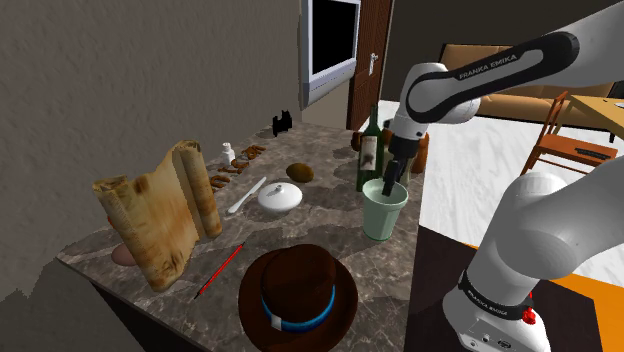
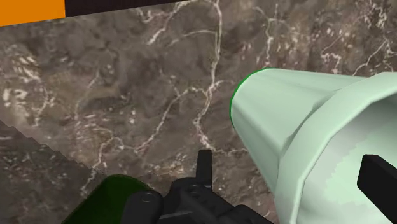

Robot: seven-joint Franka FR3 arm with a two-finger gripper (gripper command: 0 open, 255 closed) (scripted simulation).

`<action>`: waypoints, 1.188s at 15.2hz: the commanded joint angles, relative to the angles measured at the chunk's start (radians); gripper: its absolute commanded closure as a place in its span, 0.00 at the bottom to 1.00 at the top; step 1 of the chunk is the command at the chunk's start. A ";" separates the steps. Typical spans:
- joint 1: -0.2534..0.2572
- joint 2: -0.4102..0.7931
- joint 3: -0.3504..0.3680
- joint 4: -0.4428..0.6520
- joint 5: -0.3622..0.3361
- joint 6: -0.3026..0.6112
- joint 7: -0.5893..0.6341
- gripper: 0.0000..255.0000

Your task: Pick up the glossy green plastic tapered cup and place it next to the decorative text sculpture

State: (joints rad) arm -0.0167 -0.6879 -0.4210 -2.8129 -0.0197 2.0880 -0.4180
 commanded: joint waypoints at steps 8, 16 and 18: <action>0.000 0.001 0.000 -0.002 0.000 0.002 0.000 1.00; -0.001 -0.008 0.004 0.007 0.000 -0.015 0.004 1.00; -0.002 -0.024 0.012 0.025 0.001 -0.048 0.012 1.00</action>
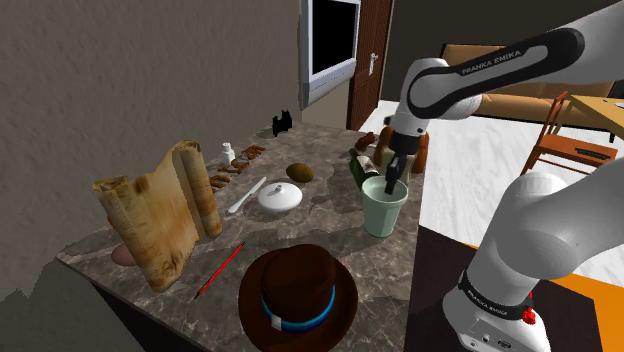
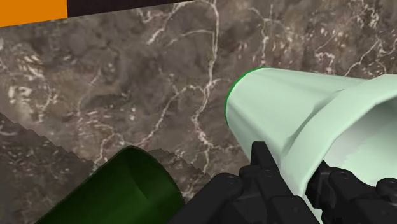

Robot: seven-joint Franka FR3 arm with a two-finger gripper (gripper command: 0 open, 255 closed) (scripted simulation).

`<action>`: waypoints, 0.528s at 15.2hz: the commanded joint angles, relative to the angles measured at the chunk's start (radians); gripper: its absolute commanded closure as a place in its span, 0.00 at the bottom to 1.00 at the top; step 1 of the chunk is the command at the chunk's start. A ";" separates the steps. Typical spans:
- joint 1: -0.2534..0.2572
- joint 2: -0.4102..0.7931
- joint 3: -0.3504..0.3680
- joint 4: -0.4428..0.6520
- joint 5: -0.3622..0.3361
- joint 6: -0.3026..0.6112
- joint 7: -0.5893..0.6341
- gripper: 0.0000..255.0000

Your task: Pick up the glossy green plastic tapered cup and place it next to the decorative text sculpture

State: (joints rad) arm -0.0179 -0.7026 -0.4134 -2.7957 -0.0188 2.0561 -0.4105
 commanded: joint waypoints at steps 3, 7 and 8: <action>-0.002 -0.030 0.015 0.036 0.003 -0.064 0.015 1.00; -0.002 -0.052 0.029 0.077 0.007 -0.126 0.028 1.00; -0.002 -0.056 0.032 0.088 0.008 -0.140 0.032 1.00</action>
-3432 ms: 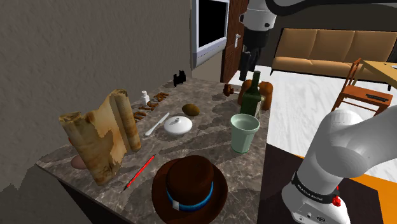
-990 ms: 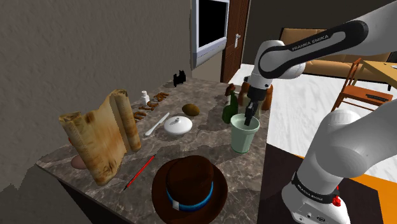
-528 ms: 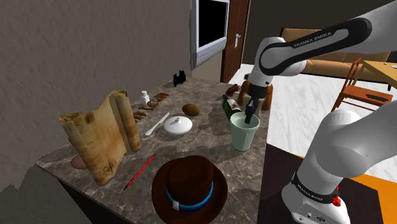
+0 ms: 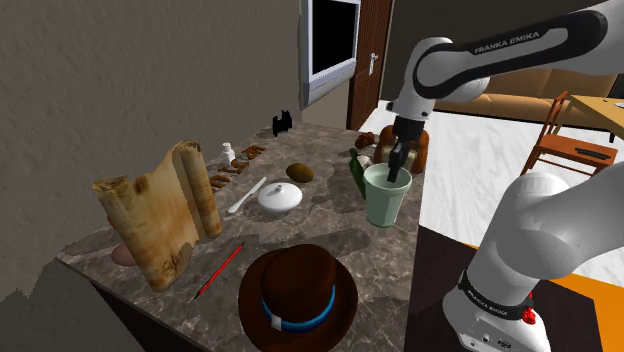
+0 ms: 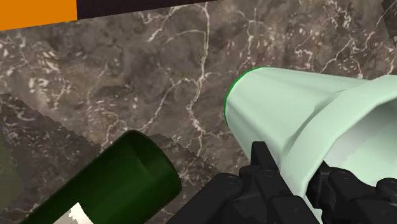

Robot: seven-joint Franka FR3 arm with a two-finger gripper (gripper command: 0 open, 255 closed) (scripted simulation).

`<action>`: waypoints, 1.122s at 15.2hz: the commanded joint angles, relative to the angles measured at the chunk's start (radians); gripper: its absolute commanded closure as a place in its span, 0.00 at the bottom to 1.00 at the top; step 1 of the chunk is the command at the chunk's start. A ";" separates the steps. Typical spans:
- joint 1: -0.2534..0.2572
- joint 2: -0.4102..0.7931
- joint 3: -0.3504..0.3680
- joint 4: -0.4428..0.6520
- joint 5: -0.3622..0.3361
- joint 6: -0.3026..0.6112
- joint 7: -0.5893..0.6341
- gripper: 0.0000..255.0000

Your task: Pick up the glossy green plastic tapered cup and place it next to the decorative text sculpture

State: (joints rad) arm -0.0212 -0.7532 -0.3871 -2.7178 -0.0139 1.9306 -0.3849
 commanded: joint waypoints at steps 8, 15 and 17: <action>0.007 -0.031 0.028 0.102 0.014 -0.129 0.029 1.00; 0.014 -0.037 0.045 0.190 0.025 -0.222 0.047 1.00; 0.016 -0.037 0.049 0.217 0.028 -0.247 0.052 1.00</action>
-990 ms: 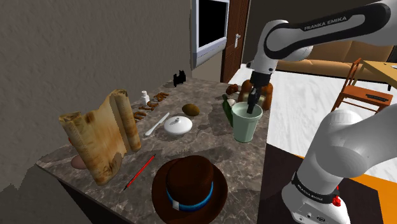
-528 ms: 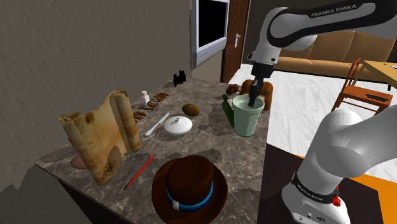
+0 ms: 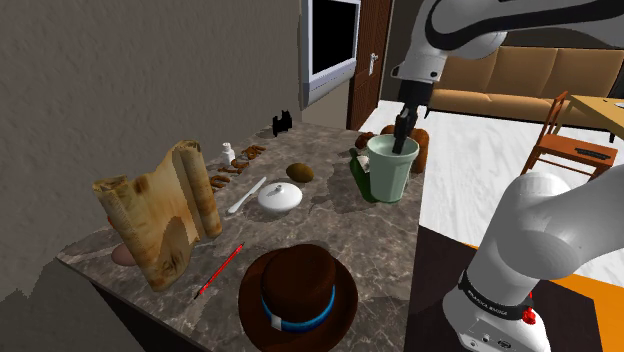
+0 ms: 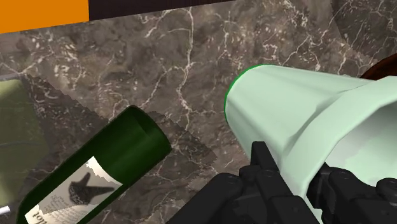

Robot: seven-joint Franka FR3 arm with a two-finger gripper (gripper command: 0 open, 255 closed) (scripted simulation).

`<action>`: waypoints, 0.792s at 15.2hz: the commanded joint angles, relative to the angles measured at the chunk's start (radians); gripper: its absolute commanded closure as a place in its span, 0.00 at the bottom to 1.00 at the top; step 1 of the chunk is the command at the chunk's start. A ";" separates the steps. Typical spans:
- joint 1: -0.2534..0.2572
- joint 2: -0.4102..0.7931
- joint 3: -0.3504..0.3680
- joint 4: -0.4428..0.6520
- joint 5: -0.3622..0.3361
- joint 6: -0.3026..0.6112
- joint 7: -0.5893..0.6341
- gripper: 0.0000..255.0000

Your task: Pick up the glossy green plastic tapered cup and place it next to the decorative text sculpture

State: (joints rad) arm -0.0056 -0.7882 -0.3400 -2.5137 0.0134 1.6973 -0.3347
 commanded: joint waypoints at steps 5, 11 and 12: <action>0.007 0.004 0.011 0.083 0.009 -0.077 0.014 1.00; 0.015 0.017 0.020 0.171 0.019 -0.150 0.027 1.00; 0.016 0.020 0.021 0.186 0.021 -0.162 0.029 1.00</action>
State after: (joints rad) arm 0.0084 -0.7724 -0.3212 -2.3453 0.0312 1.5477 -0.3092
